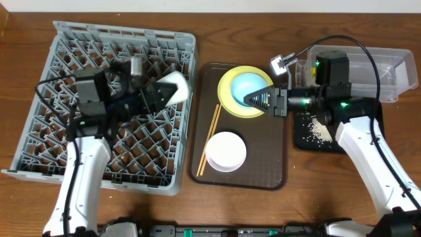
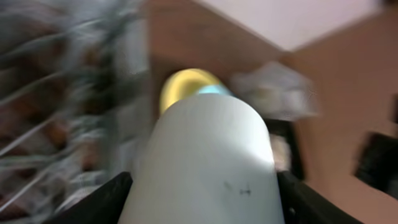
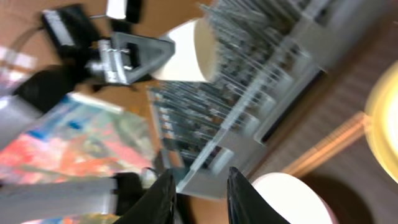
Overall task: Sort waste into correct bins and load items into the dishwasher
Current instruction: 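Release the cup from the right gripper and swing the left gripper over the rack, then lower the pink cup into the dish rack with the left gripper and release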
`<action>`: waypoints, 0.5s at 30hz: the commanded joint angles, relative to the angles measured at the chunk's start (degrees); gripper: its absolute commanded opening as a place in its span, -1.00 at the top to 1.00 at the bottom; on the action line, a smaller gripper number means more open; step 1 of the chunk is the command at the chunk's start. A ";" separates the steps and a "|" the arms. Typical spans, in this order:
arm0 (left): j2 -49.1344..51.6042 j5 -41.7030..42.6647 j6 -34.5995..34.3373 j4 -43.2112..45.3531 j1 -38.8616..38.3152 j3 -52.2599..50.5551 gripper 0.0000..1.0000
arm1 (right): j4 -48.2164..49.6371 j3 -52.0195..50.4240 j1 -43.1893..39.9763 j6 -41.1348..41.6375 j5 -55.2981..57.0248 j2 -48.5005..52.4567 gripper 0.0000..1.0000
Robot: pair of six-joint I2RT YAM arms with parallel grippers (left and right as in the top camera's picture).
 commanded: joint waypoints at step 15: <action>-15.10 -47.50 3.74 -39.32 1.79 6.71 0.40 | -21.00 1.29 -0.24 -11.98 28.41 -4.37 0.50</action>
